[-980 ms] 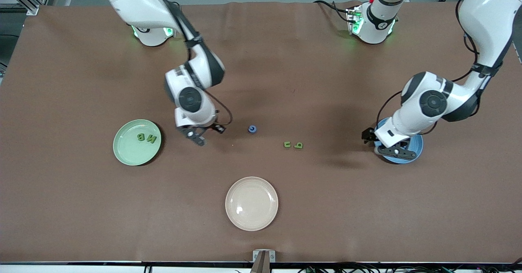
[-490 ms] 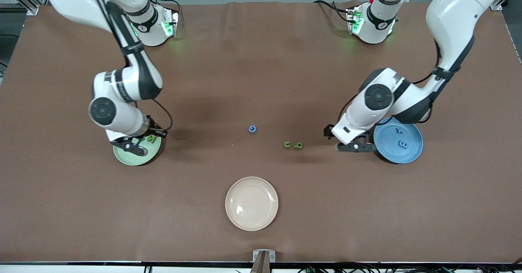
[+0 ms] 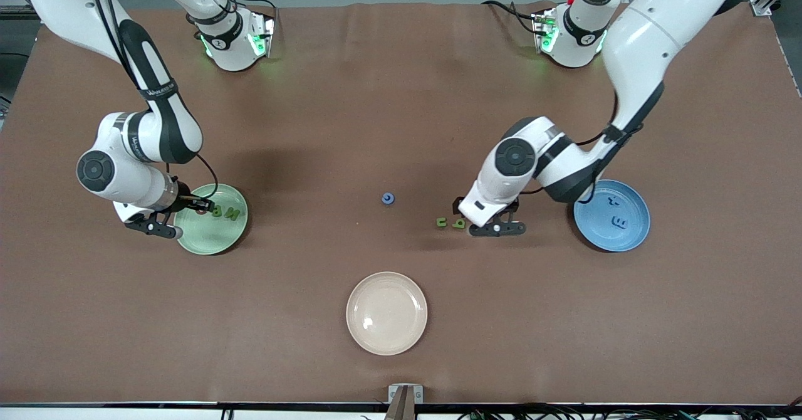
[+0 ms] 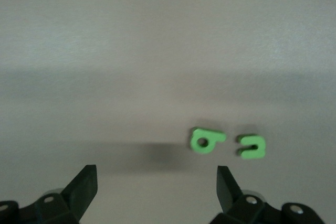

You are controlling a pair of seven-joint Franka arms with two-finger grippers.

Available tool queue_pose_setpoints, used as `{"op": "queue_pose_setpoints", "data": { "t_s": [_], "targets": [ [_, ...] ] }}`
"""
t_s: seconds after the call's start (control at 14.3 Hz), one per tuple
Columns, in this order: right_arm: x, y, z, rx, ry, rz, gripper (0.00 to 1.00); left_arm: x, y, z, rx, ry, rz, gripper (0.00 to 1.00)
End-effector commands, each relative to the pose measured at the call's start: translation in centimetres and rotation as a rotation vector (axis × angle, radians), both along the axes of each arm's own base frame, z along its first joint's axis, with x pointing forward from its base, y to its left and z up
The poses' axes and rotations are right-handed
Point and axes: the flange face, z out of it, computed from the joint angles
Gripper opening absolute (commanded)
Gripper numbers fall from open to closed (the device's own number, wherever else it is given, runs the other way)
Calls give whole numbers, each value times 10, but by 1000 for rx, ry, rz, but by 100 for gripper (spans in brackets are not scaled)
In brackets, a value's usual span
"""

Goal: Sort upper and lower case letters into plates
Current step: 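Drop the pink letter on the green plate while the left gripper returns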

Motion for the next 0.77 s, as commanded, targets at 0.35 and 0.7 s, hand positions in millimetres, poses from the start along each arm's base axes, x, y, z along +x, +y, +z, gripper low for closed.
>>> {"op": "queue_pose_setpoints", "data": {
  "t_s": [0.35,0.7],
  "targets": [
    [-3,0,8,5,-5,38,100,11,-16,-32,1,-4,10,100],
    [-5,114,22,-31,18,-126,100,11,-18,-40,-19,-12,4,100]
  ]
}}
